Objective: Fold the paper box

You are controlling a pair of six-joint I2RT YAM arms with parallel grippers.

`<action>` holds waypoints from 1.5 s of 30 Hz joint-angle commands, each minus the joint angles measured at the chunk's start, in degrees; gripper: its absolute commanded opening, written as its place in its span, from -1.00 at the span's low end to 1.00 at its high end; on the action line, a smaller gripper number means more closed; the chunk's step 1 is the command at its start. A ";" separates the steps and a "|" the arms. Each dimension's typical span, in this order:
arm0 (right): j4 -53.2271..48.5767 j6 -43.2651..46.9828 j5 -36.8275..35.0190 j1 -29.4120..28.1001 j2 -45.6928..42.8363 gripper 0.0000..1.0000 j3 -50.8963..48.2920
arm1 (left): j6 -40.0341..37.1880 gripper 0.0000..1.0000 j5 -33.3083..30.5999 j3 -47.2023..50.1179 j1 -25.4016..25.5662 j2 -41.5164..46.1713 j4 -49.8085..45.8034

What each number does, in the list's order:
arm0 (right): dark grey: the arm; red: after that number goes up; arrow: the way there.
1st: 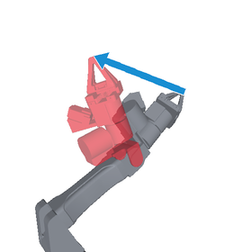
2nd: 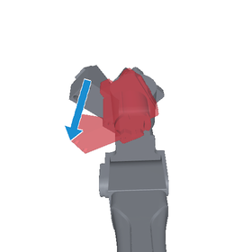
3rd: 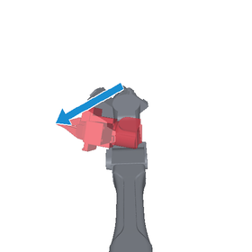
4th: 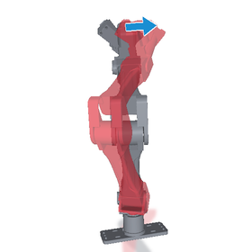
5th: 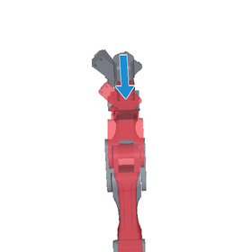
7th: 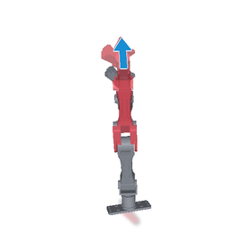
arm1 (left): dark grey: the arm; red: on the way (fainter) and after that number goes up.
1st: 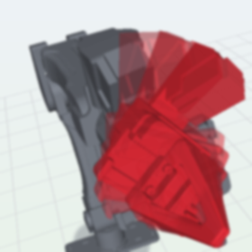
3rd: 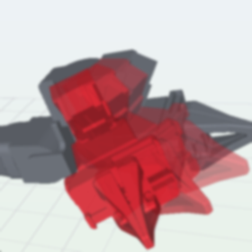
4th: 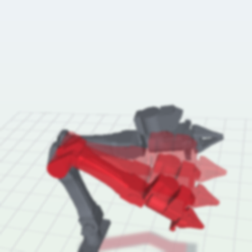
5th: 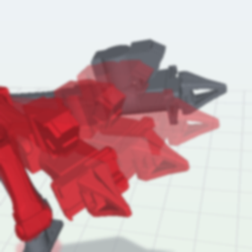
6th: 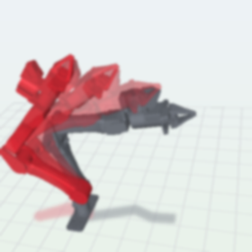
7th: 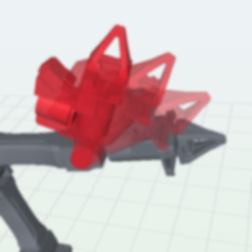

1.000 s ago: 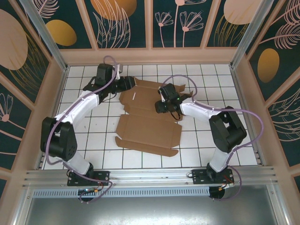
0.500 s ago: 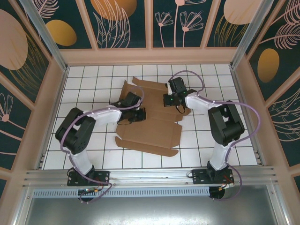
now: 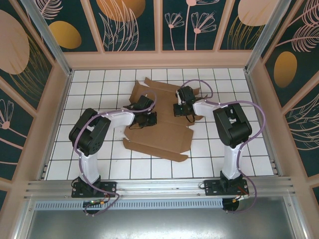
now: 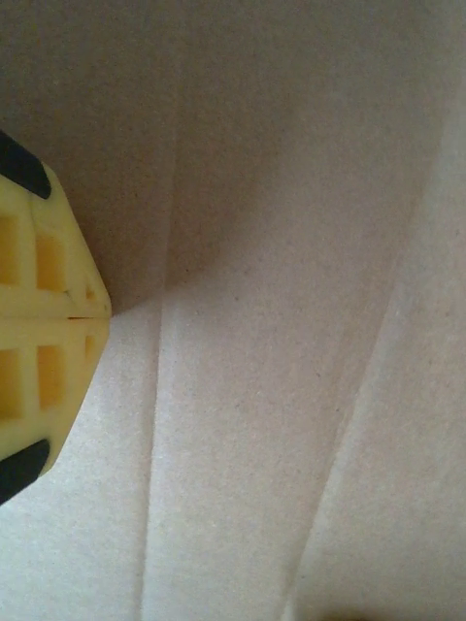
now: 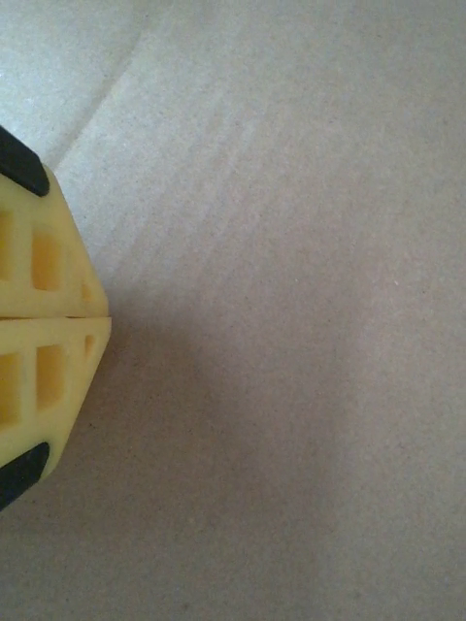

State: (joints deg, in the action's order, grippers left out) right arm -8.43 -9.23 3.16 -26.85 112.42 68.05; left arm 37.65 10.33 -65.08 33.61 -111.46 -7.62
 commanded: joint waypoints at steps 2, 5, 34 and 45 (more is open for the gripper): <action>-4.73 -1.42 -3.77 0.13 -1.45 -0.84 -5.90 | 0.41 -1.00 -3.77 -1.24 -3.99 -5.15 -3.30; -4.10 -2.91 -2.00 0.09 -4.76 -0.81 -9.32 | -1.13 -1.00 -4.60 -4.57 -5.11 -6.00 -5.21; 2.77 -2.55 20.74 23.06 -11.53 0.47 -8.51 | 7.77 -1.00 6.15 3.93 -10.01 3.35 2.67; 2.80 -1.49 34.36 23.54 -2.48 0.48 -8.67 | 2.41 -1.00 6.95 2.61 -15.58 -2.32 -1.95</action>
State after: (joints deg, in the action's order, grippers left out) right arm -4.82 -11.60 30.59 -2.52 106.78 59.11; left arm 42.78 19.55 -61.58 19.29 -110.17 -4.99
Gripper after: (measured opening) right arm 0.740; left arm 0.050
